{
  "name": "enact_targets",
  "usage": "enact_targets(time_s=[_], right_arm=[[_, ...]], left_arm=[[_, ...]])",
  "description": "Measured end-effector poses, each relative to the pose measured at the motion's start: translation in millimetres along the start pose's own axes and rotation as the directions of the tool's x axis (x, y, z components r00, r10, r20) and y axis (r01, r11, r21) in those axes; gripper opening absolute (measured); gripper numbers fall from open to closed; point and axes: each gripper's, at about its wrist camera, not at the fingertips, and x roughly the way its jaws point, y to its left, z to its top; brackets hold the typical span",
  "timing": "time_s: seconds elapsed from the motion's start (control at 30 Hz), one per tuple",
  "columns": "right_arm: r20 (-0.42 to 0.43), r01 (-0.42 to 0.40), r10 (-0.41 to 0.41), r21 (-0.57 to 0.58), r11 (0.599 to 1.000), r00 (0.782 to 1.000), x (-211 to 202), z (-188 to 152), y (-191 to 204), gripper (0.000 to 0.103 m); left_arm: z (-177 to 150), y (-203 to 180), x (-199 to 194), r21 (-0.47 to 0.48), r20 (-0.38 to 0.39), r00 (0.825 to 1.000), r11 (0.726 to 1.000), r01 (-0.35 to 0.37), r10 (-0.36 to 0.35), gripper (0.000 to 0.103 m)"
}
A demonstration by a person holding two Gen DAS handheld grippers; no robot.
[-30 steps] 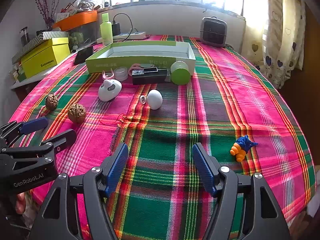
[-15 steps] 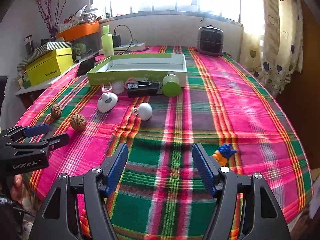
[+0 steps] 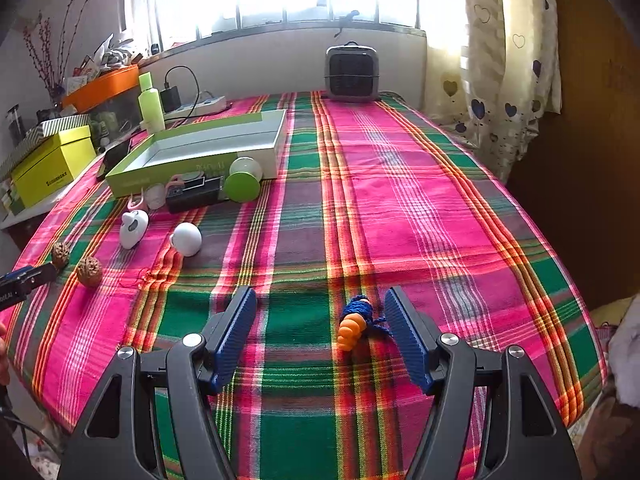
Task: Organize objects
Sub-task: 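Grasp the orange toy with blue cord with the right tool while the left tool approaches a walnut, then close the left tool on the walnut and lift it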
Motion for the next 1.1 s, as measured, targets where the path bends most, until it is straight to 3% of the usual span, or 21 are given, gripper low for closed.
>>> enact_targets(time_s=[0.4,0.53,0.77,1.1], right_arm=[[-0.012,0.059,-0.059,0.034,0.998,0.998,5.4,-4.6,-17.1,0.067],[-0.025,0.062,-0.061,0.032,0.998,0.998,9.7,-5.2,-16.3,0.053],[-0.031,0.054,-0.054,0.031,0.998,0.998,11.6,-5.5,-13.3,0.045],[-0.021,0.055,-0.055,0.029,0.998,0.998,11.4,-5.5,-9.3,0.027]], left_arm=[[4.6,-2.9,16.2,0.014,-0.013,1.0,1.0,0.014,-0.013,0.076],[6.8,-4.1,18.0,0.022,-0.007,1.0,1.0,0.015,-0.015,0.073],[10.6,-4.8,21.7,0.025,-0.005,1.0,1.0,0.011,-0.011,0.066],[13.1,-6.8,22.9,0.034,0.004,1.0,0.999,0.006,-0.006,0.037]])
